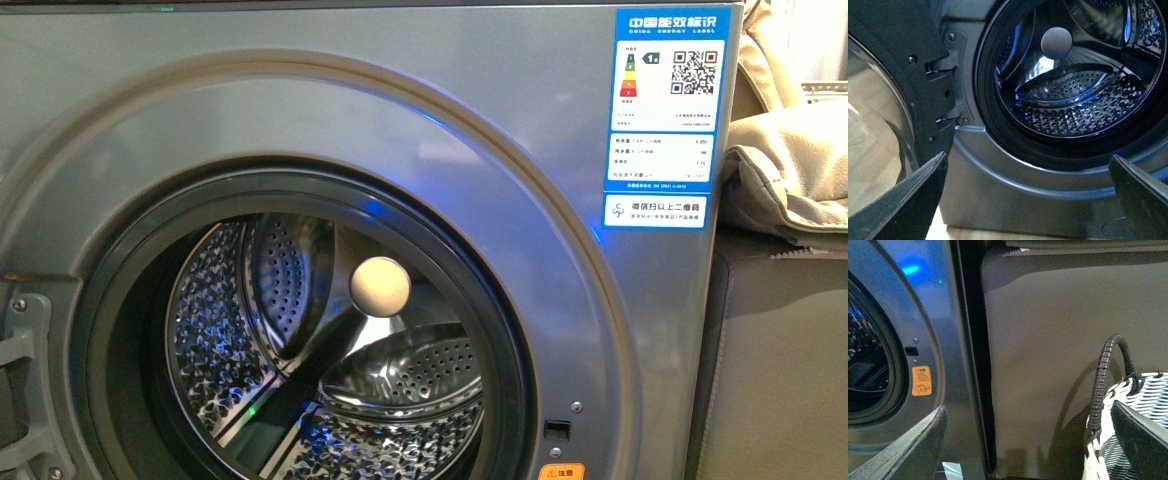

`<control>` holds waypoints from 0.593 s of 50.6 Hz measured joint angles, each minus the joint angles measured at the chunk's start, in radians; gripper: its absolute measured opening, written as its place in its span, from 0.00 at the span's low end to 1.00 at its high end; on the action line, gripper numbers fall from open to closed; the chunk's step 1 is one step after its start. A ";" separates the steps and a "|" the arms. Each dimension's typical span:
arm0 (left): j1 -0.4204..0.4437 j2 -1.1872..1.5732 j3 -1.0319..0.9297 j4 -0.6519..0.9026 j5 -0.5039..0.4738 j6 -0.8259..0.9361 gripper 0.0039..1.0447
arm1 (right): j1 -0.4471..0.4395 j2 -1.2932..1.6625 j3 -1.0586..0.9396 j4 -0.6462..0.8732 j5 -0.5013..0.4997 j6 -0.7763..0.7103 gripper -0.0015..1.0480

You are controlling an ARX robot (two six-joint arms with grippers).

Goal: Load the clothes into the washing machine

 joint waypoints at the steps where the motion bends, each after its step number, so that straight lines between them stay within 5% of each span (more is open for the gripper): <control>1: 0.000 0.000 0.000 0.000 0.000 0.000 0.94 | 0.000 0.000 0.000 0.000 0.000 0.000 0.93; 30: 0.000 0.000 0.000 0.000 0.000 0.000 0.94 | 0.000 0.000 0.000 0.000 0.000 0.000 0.93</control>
